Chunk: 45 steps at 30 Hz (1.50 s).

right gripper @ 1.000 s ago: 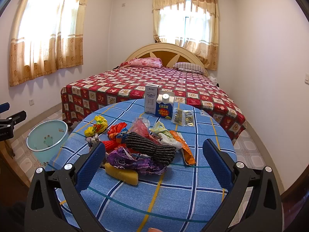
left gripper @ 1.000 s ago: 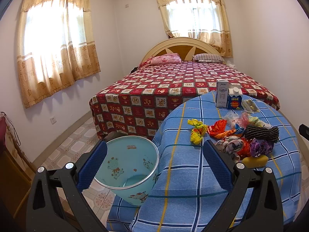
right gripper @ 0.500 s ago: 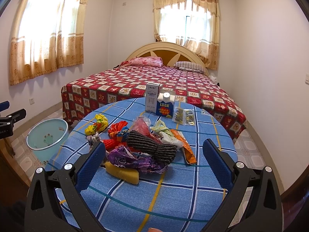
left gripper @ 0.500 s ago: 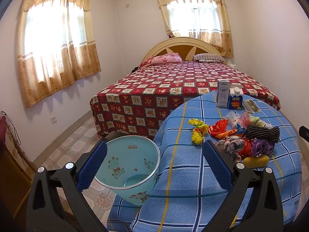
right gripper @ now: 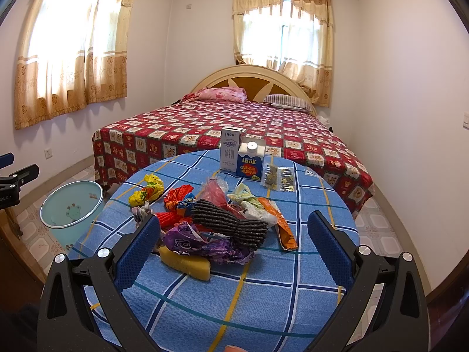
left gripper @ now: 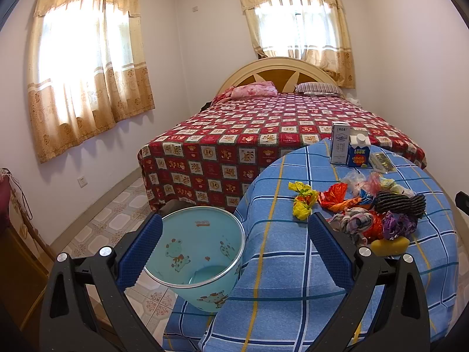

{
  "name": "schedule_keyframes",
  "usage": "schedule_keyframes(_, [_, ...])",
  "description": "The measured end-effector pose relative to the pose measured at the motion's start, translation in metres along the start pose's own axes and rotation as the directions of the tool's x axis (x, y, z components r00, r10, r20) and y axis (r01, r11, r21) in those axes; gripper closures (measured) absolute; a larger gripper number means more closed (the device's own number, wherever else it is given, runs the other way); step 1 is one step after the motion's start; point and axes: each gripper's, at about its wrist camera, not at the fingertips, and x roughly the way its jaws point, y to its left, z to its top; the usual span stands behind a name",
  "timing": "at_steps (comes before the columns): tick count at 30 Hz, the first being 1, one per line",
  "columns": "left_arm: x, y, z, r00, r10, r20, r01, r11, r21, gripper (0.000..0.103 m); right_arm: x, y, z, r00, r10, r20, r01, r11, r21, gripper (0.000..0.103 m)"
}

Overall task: Collect trash
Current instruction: 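Grasp the patterned rag with the left gripper while the right grasps the black striped cloth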

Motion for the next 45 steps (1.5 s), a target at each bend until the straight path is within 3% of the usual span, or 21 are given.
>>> schedule_keyframes(17, [0.013, -0.007, -0.01, 1.0, 0.0, -0.025, 0.0, 1.0, 0.007, 0.006, 0.011, -0.006, -0.007, 0.999, -0.023, -0.026, 0.023, 1.0, 0.002, 0.005])
schedule_keyframes(23, [0.042, -0.024, -0.03, 0.996, -0.008, -0.093, 0.011, 1.0, 0.028, 0.006, 0.031, -0.019, -0.019, 0.996, -0.061, -0.06, 0.062, 0.998, 0.016, 0.005])
schedule_keyframes(40, [0.106, -0.111, -0.056, 0.975, -0.15, -0.165, 0.168, 0.981, 0.102, 0.006, 0.088, -0.057, -0.063, 0.977, -0.146, -0.154, 0.152, 0.988, 0.033, 0.006])
schedule_keyframes(45, [0.118, -0.133, -0.053, 0.966, -0.201, -0.162, 0.221, 0.969, 0.115, 0.007, 0.101, -0.064, -0.068, 0.976, -0.132, -0.173, 0.143, 0.988, 0.051, 0.016])
